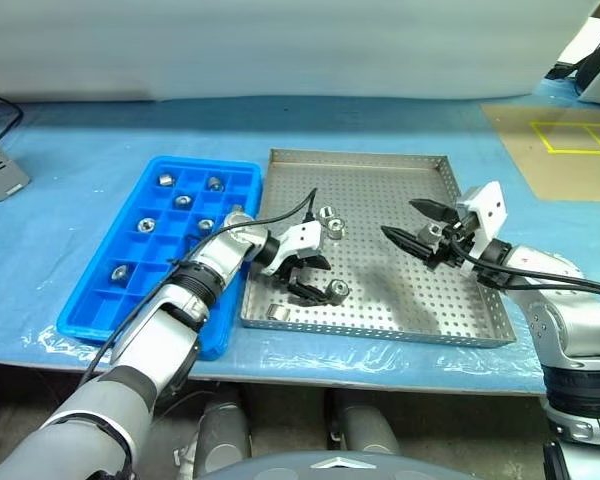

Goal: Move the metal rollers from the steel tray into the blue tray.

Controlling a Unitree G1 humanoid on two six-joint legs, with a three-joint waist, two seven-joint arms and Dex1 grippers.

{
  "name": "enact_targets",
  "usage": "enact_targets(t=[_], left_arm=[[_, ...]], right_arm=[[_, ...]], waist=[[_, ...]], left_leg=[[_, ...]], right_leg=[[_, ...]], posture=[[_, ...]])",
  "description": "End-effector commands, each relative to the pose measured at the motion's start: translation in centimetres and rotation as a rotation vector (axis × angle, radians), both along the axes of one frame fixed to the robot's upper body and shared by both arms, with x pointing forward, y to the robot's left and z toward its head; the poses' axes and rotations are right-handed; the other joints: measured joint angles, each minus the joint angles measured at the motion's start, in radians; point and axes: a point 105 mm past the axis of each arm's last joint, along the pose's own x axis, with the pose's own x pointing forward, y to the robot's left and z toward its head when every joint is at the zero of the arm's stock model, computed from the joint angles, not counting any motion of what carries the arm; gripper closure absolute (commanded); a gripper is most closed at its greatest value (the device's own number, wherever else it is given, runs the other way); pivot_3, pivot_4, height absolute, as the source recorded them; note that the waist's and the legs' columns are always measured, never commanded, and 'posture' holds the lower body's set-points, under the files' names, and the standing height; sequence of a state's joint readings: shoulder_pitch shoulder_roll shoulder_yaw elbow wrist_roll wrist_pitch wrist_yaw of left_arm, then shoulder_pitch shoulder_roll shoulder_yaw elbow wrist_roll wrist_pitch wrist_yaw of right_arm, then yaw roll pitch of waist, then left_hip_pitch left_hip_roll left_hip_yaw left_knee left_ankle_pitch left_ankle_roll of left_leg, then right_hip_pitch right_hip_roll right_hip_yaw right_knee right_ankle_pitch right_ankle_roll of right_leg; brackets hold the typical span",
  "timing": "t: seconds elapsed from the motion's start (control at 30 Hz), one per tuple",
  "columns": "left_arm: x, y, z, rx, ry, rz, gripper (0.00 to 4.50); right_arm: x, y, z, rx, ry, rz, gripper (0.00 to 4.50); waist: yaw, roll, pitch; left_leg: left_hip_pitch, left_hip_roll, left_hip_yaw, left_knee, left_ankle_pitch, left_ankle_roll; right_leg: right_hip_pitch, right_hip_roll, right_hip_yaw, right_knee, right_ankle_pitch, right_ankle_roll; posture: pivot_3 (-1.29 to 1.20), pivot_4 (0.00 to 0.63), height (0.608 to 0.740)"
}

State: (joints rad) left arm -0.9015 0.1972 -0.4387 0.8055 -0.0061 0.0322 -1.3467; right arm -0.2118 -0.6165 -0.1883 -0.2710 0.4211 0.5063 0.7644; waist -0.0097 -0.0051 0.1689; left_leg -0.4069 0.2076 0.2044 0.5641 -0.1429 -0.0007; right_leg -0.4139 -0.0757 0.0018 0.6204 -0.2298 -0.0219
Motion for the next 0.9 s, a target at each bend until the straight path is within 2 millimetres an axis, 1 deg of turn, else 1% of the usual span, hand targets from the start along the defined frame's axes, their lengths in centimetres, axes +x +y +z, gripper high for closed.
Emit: enact_targets(t=[0.03, 0.13, 0.3, 0.5, 0.6, 0.7, 0.77, 0.87, 0.9], left_arm=[[0.1, -1.2, 0.5, -0.025, -0.019, -0.02, 0.64], [-0.3, -1.6, 0.6, -0.036, 0.007, -0.047, 0.64], [-0.6, -1.5, 0.4, -0.031, 0.037, -0.06, 0.64], [0.2, -2.0, 0.7, -0.076, -0.006, -0.001, 0.64], [0.3, -2.2, 0.9, -0.1, 0.005, 0.015, 1.18], [0.5, -2.0, 0.7, -0.088, 0.0, 0.028, 2.13], [0.3, -1.7, 0.5, -0.08, 0.015, 0.013, 2.13], [0.1, -1.6, 0.5, -0.088, 0.023, 0.002, 2.67], [0.2, -1.6, 0.5, -0.087, 0.016, 0.008, 2.76]], right_arm=[[-0.8, 0.0, 1.1, -0.001, -0.05, -0.009, 0.34], [-1.2, -0.2, 0.9, 0.001, -0.04, -0.02, 0.34], [-1.4, -0.6, 0.5, -0.01, -0.028, -0.038, 0.34], [-1.0, -0.5, 0.2, -0.021, -0.026, -0.041, 0.34], [-1.0, -0.2, 0.0, -0.022, -0.02, -0.03, 0.34], [-1.0, 0.0, 0.1, -0.023, -0.019, -0.026, 0.34], [-1.0, -0.1, 0.1, -0.026, -0.019, -0.026, 0.34], [-1.0, -0.2, 0.1, -0.028, -0.019, -0.029, 0.34], [-1.0, -0.2, 0.1, -0.029, -0.019, -0.029, 0.34]], waist=[[-0.005, 0.0, 0.0], [-0.008, 0.0, 0.0], [-0.01, 0.0, 0.0], [-0.011, 0.0, 0.0], [-0.011, 0.0, 0.0], [-0.011, 0.0, 0.0], [-0.011, 0.0, 0.0], [-0.011, 0.0, 0.0], [-0.011, 0.0, 0.0]], left_leg=[[0.0, 0.0, 0.0, 0.0, -0.001, 0.001], [0.0, 0.0, 0.0, 0.0, -0.002, 0.003], [0.001, 0.0, 0.0, -0.001, -0.003, 0.004], [0.001, 0.0, 0.0, -0.001, -0.004, 0.006], [0.001, 0.0, 0.0, -0.001, -0.004, 0.006], [0.001, 0.0, 0.0, -0.001, -0.004, 0.006], [0.001, 0.0, 0.0, -0.002, -0.004, 0.006], [0.001, 0.0, 0.0, -0.002, -0.004, 0.006], [0.001, 0.0, 0.0, -0.002, -0.004, 0.006]], right_leg=[[0.001, 0.0, 0.0, -0.001, 0.0, 0.0], [0.003, -0.001, 0.0, -0.005, 0.0, 0.0], [0.005, -0.001, 0.0, -0.009, 0.0, 0.0], [0.007, -0.001, -0.001, -0.012, 0.0, 0.0], [0.007, -0.001, -0.001, -0.012, 0.0, 0.0], [0.007, -0.001, -0.001, -0.012, 0.0, 0.0], [0.007, -0.001, -0.001, -0.013, 0.0, 0.0], [0.007, -0.001, -0.001, -0.013, 0.0, 0.0], [0.007, -0.001, -0.001, -0.013, 0.0, 0.0]], posture=[[-0.5, 0.15, 0.74], [-0.51, 0.15, 0.74], [-0.51, 0.15, 0.74], [-0.51, 0.15, 0.74], [-0.51, 0.15, 0.74], [-0.51, 0.15, 0.74], [-0.51, 0.15, 0.74], [-0.51, 0.15, 0.74], [-0.51, 0.15, 0.74]])
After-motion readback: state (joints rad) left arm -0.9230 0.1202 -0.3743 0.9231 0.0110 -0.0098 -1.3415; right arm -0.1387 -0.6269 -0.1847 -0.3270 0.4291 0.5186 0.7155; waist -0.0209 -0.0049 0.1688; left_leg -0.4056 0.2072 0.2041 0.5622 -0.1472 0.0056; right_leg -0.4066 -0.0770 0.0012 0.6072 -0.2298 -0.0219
